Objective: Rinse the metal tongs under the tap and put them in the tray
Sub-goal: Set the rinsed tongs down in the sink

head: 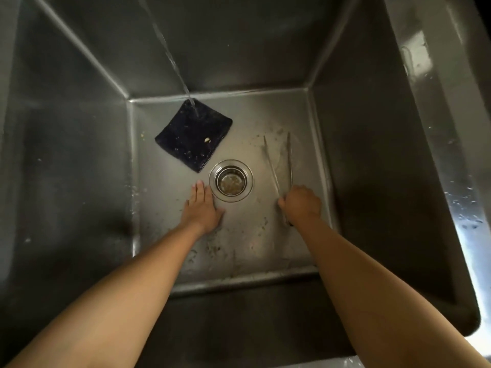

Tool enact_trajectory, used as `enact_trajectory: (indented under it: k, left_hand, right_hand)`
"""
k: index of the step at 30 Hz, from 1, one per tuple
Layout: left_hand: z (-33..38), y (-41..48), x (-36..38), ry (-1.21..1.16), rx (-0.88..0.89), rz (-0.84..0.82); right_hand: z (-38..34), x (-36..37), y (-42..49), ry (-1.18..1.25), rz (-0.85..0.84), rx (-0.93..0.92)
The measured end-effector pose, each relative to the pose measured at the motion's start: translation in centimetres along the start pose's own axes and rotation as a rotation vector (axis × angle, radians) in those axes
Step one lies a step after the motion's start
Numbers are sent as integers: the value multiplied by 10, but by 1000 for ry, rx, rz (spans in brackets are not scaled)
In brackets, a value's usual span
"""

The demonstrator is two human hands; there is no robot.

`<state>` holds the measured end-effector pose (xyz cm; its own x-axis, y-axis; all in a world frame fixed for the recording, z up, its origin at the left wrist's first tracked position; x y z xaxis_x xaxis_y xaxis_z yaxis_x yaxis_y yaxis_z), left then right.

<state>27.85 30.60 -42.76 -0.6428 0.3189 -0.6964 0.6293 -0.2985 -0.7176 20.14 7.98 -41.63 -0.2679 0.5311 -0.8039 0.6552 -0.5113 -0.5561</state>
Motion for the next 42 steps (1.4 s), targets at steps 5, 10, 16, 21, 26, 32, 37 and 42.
enact_trajectory:
  k: [5,10,16,21,26,32,37,42]
  left_hand:
    - [17,-17,-11,-28,35,-70]
    - [43,-45,-50,-28,56,-88]
    - [99,-100,-145,0,160,15]
    - [158,-165,-222,-62,252,89]
    - [242,-230,-277,-54,377,172]
    - [356,-291,-308,-85,541,191]
    - [441,-323,-269,18,680,185]
    - [471,-324,-210,271,726,141]
  right_hand:
    - [0,-10,-7,-6,-71,50]
    - [-3,-48,-25,29,-196,-13]
    - [-9,-145,-70,138,-258,-143]
    - [12,-248,-131,333,-50,-157]
    - [50,-342,-193,418,204,-187]
    - [158,-416,-242,459,419,-33]
    - [249,-421,-277,445,574,106]
    - [325,-415,-301,343,673,333]
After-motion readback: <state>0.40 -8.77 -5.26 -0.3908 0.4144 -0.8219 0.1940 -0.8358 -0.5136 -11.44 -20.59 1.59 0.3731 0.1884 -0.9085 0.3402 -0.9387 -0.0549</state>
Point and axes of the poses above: each hand's wrist, its own y-axis towards the middle knuckle, its own x-axis out of the palm, z = x × y, the point moved 8 cm from there along y, towards the middle knuckle, and after that the axes turned 11 degrees about y, right-handed, at the moved point
